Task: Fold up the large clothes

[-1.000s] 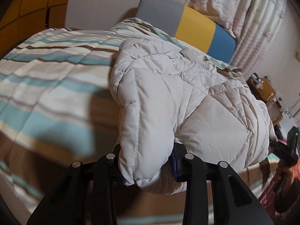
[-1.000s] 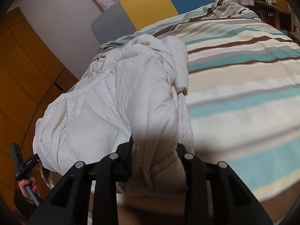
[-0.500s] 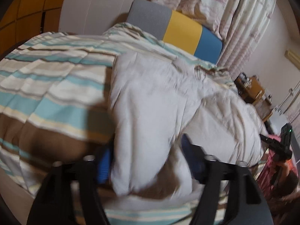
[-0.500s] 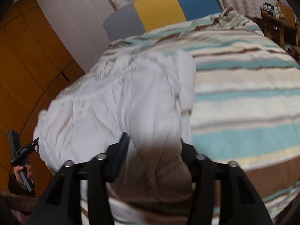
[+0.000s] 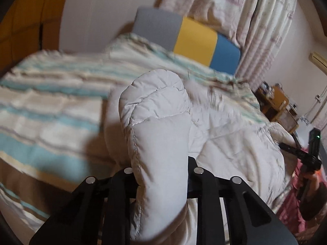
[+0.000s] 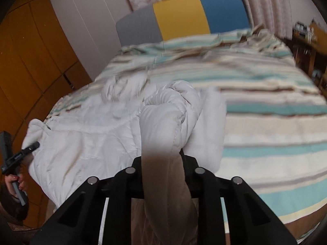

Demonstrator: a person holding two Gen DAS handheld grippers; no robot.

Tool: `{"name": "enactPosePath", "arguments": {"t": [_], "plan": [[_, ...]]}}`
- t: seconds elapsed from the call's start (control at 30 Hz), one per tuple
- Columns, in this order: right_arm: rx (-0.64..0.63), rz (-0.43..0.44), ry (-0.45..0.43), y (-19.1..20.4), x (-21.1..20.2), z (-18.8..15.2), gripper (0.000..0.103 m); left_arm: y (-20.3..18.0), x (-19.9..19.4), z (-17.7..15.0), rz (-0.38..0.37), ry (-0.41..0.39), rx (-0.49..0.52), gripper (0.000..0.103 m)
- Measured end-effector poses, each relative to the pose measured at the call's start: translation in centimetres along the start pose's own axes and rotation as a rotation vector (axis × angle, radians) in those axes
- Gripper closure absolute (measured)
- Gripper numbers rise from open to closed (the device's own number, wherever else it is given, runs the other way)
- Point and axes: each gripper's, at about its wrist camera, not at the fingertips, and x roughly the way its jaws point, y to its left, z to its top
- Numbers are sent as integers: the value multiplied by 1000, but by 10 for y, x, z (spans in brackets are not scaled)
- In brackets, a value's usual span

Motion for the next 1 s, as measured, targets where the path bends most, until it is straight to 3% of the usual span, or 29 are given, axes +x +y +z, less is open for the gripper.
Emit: {"name": "enactPosePath", "arguments": {"t": [0.17, 0.3, 0.47, 0.83, 1.0], "plan": [[11, -4, -116, 3, -12, 32, 83, -6, -12, 40, 37, -159, 20, 83], [28, -25, -175, 7, 3, 55, 83, -9, 4, 66, 88, -222, 19, 84], [57, -83, -200, -1, 38, 77, 83, -12, 42, 82, 197, -246, 58, 84], [10, -243, -149, -12, 122, 93, 82, 4, 131, 98, 349, -155, 30, 84], [20, -282, -75, -25, 158, 90, 72, 13, 168, 91, 389, -79, 35, 83]]}}
